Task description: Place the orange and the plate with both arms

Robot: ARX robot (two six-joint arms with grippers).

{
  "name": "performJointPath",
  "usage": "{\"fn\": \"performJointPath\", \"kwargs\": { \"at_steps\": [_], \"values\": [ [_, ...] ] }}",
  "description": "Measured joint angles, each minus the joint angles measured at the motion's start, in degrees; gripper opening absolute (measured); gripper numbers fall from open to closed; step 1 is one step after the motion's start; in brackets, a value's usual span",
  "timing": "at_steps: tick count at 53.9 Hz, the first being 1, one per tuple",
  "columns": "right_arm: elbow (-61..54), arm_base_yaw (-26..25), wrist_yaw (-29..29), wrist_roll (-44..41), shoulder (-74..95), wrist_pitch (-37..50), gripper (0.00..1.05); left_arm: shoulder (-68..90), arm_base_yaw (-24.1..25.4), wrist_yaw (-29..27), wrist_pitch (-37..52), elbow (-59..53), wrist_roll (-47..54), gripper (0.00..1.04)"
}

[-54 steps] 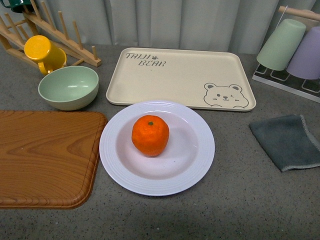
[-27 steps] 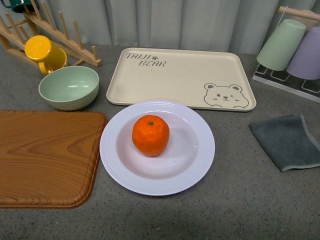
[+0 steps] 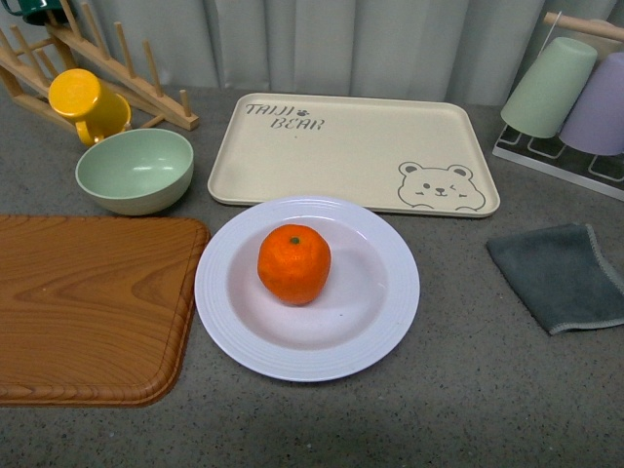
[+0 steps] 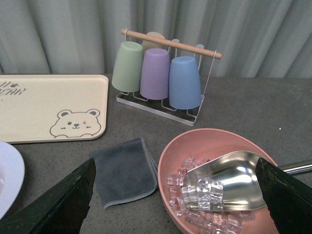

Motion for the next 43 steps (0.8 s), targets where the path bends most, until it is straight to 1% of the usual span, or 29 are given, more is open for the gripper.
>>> {"fn": "performJointPath", "kwargs": {
  "at_steps": [2,4,5,7,10,12,17,21,26,28,31,35,38,43],
  "values": [
    [0.79,-1.36,-1.86,0.11,6.40,5.16,0.96,0.00,0.00,0.02,0.00,0.00,0.02,0.85],
    [1.77,-2.23,-3.19,0.35,11.45,8.46,0.96,0.00,0.00,0.02,0.00,0.00,0.00,0.92],
    [2.51,-2.78,-4.33,0.81,14.88,11.67,0.96,0.00,0.00,0.02,0.00,0.00,0.02,0.96],
    [3.78,-3.34,-5.64,1.53,20.15,15.32,0.96,0.00,0.00,0.02,0.00,0.00,0.07,1.00],
    [6.64,-3.98,-8.57,3.48,30.67,21.59,0.96,0.00,0.00,0.02,0.00,0.00,0.13,0.98],
    [8.20,-4.15,-10.21,4.55,35.91,24.04,0.96,0.00,0.00,-0.02,0.00,0.00,0.13,0.98],
    [13.11,-4.20,-15.58,8.76,51.06,27.26,0.96,0.00,0.00,-0.02,0.00,0.00,0.15,0.98],
    [16.57,-3.91,-18.64,11.82,59.89,27.52,0.96,0.00,0.00,0.00,0.00,0.00,0.15,0.98],
    [22.03,-3.02,-24.72,16.79,70.75,25.53,0.96,0.00,0.00,0.00,0.00,0.00,0.15,0.98],
    [25.16,-2.32,-29.31,19.54,75.54,22.80,0.96,0.00,0.00,0.00,0.00,0.00,0.15,0.98],
    [29.64,-1.01,-37.79,24.68,82.09,19.43,0.96,0.00,0.00,0.00,0.00,0.00,0.15,0.98],
    [33.94,0.46,-45.42,29.92,88.28,18.12,0.96,0.00,0.00,0.00,0.00,0.00,0.15,0.98],
    [36.11,1.33,-48.00,32.46,91.17,17.64,0.96,0.00,0.00,0.00,0.00,0.00,0.15,0.98],
    [39.32,2.82,-49.59,34.80,95.43,16.50,0.96,0.00,0.00,0.00,0.00,0.00,0.15,0.98]
  ]
}}
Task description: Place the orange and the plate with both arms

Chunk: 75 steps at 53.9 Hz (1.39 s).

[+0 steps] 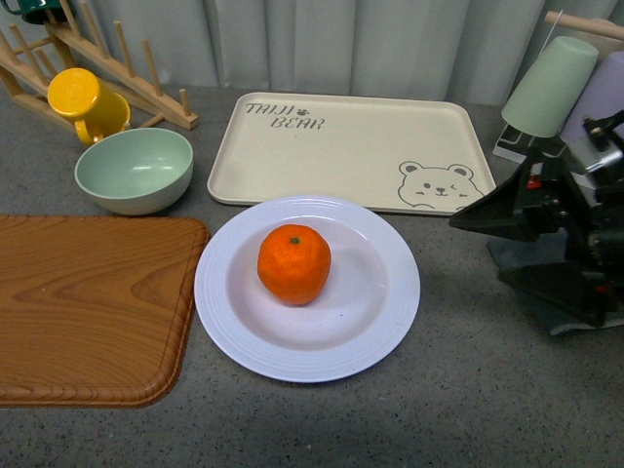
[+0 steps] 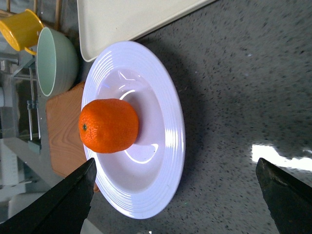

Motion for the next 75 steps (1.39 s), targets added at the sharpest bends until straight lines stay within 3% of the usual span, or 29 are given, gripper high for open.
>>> {"fn": "performJointPath", "kwargs": {
  "at_steps": [12,24,36,53,58,63,75],
  "values": [
    [6.73,3.89,-3.08,4.87,9.16,-1.62,0.96,0.00,0.00,0.00,0.00,0.00,0.00,0.98],
    [11.02,7.58,-4.57,11.21,14.53,2.97,0.96,0.00,0.00,0.00,0.00,0.00,0.00,0.98],
    [13.53,8.87,-3.39,15.23,17.53,4.90,0.96,0.00,0.00,0.00,0.00,0.00,0.00,0.98],
    [14.62,8.98,-1.05,15.19,20.11,3.08,0.25,0.00,0.00,0.00,0.00,0.00,0.00,0.98],
    [14.62,8.98,-2.75,14.53,20.11,3.04,0.11,0.00,0.00,0.00,0.00,0.00,0.00,0.98],
    [14.75,8.98,-3.65,14.03,19.85,3.30,0.04,0.00,0.00,0.00,0.00,0.00,0.00,0.98],
    [12.85,8.98,-3.72,14.60,19.26,7.04,0.04,0.00,0.00,0.00,0.00,0.00,0.00,0.98]
  ]
}}
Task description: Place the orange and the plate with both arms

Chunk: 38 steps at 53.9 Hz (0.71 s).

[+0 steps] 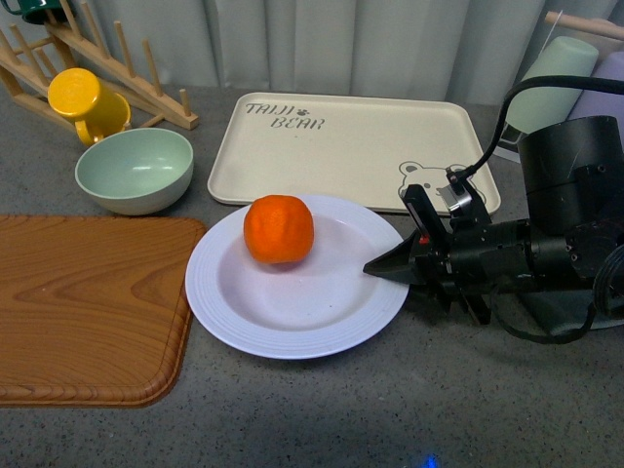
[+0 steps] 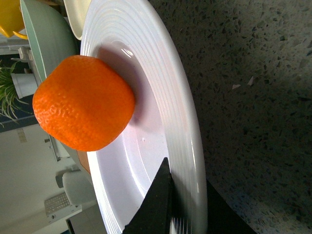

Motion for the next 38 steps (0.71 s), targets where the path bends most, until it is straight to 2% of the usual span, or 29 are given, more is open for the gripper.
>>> {"fn": "performJointPath", "kwargs": {
  "at_steps": [20,28,38],
  "values": [
    [-4.07,-2.27,1.53,6.60,-4.68,13.73,0.04,0.00,0.00,0.00,0.00,0.00,0.00,0.98],
    [-1.95,-2.91,8.61,12.09,-3.56,21.42,0.04,0.00,0.00,0.00,0.00,0.00,0.00,0.98],
    [2.51,-2.08,16.41,15.17,-0.31,23.54,0.04,0.00,0.00,0.00,0.00,0.00,0.00,0.98]
  ]
}}
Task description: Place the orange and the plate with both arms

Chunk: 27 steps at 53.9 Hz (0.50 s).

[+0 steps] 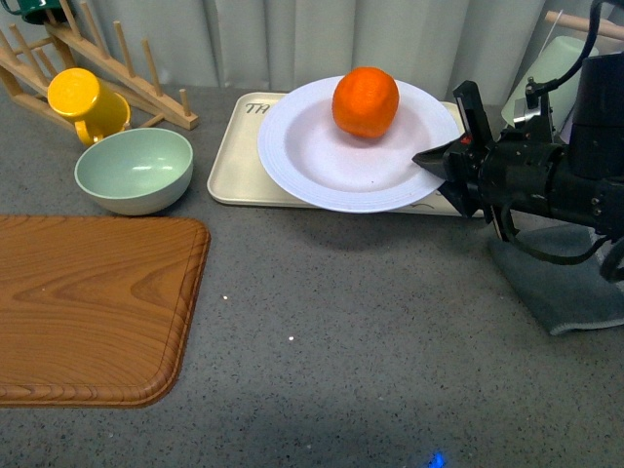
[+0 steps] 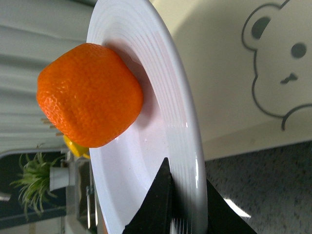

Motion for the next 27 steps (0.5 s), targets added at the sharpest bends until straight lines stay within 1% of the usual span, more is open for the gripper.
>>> {"fn": "performJointPath", "kwargs": {
  "at_steps": [8,13,19,27],
  "values": [
    [5.11,2.29,8.57,3.89,4.61,-0.87,0.04,0.00,0.00,0.00,0.00,0.00,0.00,0.98],
    [7.91,3.52,12.81,6.03,6.88,-1.44,0.04,0.00,0.00,0.00,0.00,0.00,0.02,0.98],
    [11.23,4.59,16.26,7.82,9.11,-2.32,0.04,0.00,0.00,0.00,0.00,0.00,0.02,0.98],
    [17.92,6.21,20.83,11.43,12.46,-5.97,0.04,0.00,0.00,0.00,0.00,0.00,0.02,0.98]
  ]
}}
